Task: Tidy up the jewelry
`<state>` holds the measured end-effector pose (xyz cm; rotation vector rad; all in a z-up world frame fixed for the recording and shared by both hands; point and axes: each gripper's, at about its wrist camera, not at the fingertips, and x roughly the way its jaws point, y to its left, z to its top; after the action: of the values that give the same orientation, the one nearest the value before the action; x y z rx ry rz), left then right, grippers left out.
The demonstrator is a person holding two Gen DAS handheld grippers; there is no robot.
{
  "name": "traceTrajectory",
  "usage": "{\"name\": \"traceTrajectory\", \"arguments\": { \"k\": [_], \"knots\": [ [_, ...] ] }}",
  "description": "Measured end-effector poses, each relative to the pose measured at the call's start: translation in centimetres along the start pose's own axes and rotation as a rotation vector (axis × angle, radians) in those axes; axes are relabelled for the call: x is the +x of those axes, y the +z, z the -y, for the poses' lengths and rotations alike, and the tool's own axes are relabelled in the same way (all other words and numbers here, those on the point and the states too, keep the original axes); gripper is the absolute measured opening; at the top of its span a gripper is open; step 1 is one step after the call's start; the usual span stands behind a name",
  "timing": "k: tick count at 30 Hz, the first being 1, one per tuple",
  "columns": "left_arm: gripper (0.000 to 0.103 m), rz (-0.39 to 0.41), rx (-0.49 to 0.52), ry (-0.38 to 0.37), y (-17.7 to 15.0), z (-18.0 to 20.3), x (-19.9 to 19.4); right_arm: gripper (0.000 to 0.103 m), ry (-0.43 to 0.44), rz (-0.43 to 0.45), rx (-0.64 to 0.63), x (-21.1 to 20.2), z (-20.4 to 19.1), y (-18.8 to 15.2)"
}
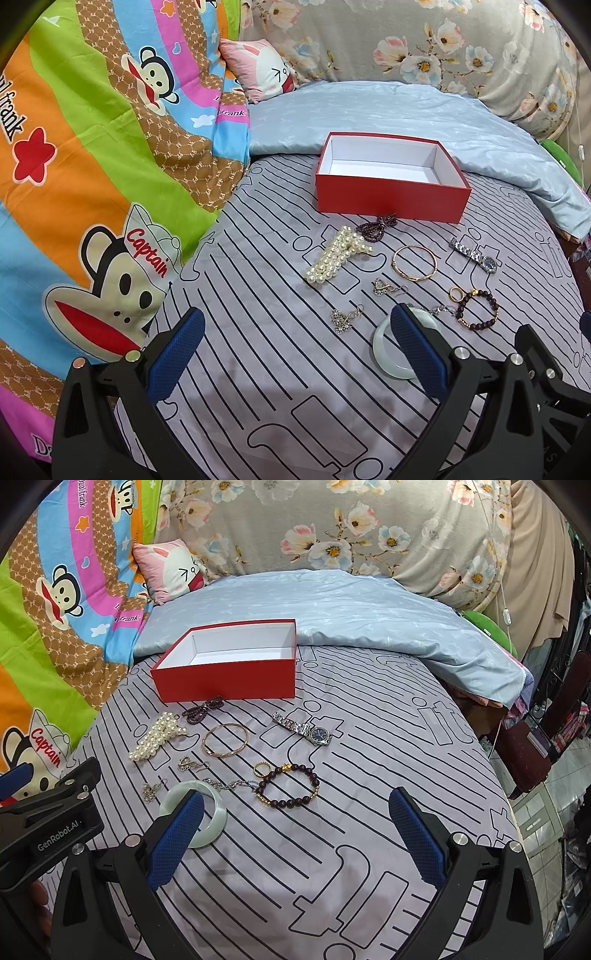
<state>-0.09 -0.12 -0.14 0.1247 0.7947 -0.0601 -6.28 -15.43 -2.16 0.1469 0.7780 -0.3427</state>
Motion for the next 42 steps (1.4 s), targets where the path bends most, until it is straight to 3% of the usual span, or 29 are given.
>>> {"name": "traceTrajectory", "arguments": {
  "k": [18, 22, 27, 36, 42],
  "knots": [
    [0.098, -0.002, 0.006, 0.004, -0.2, 0.3, 0.2, 0.098, 0.003, -0.004, 0.002, 0.2, -0.1, -0.1],
    [0.098, 0.004, 0.041, 0.04, -0.5, 0.4, 0.7, 0.098, 0.003, -0.004, 0.003, 0.2, -0.1, -0.1],
    [0.098, -0.001, 0.148, 0.144, -0.5, 0.6, 0.9, 0.098, 0.002, -0.006, 0.003, 0.3, -0.1, -0.2],
    [0.098, 0.015, 0.09, 0.091, -0.3, 0.4, 1.0, 0.098, 0.002, -0.019, 0.012, 1.1, 0.2, -0.6],
    [0.098, -0.018, 0.069, 0.076, -0.4, -0.1, 1.8, 0.098, 0.003, -0.029, 0.021, 1.3, 0.7, -0.5]
  ]
}}
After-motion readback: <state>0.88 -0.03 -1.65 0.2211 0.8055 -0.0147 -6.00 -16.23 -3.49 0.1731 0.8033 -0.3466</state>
